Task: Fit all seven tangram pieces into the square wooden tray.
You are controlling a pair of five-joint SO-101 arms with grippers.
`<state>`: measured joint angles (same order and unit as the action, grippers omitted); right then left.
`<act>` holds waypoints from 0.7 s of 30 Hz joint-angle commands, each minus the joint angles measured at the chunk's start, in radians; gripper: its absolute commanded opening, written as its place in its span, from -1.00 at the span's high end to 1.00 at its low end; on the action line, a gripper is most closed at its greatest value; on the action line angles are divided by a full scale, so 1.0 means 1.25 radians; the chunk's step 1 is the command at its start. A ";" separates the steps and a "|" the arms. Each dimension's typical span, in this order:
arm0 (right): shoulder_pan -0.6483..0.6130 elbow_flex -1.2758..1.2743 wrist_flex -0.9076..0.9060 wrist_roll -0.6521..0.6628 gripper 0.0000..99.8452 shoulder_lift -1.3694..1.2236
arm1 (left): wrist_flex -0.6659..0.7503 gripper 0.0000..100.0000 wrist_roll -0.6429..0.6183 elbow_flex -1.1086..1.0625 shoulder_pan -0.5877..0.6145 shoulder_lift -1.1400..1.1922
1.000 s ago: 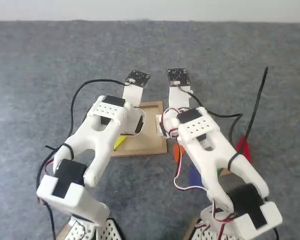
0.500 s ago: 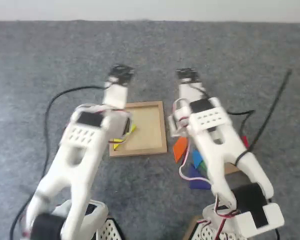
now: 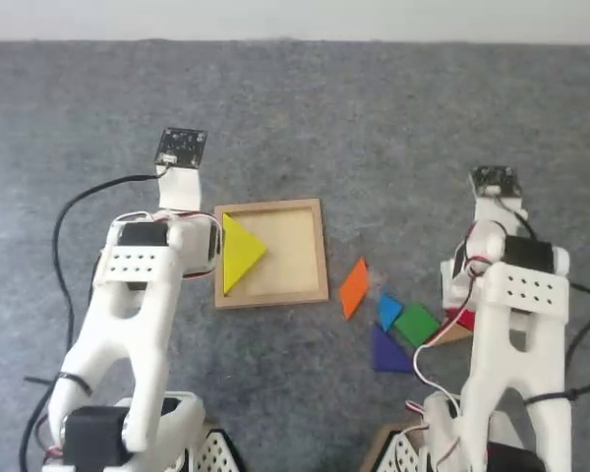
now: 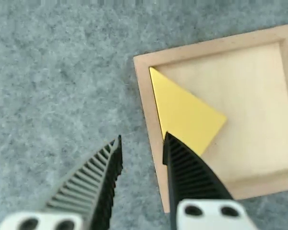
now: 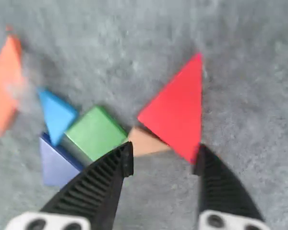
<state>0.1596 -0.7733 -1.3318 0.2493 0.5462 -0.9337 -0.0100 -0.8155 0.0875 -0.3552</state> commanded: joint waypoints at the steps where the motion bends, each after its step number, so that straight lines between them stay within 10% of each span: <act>1: 0.020 -0.023 0.050 0.063 0.38 -0.008 | 0.018 0.75 0.012 0.008 -0.029 -0.006; 13: 0.045 -0.012 0.293 0.114 0.37 -0.371 | 0.023 0.79 0.020 -0.009 -0.042 -0.009; 21: 0.063 0.123 0.213 0.119 0.56 -0.505 | 0.059 0.79 0.020 -0.041 -0.039 -0.010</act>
<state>0.2041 -0.6368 -1.0648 0.3844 -0.0307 -0.8800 0.0069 -0.8738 0.0414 -0.3552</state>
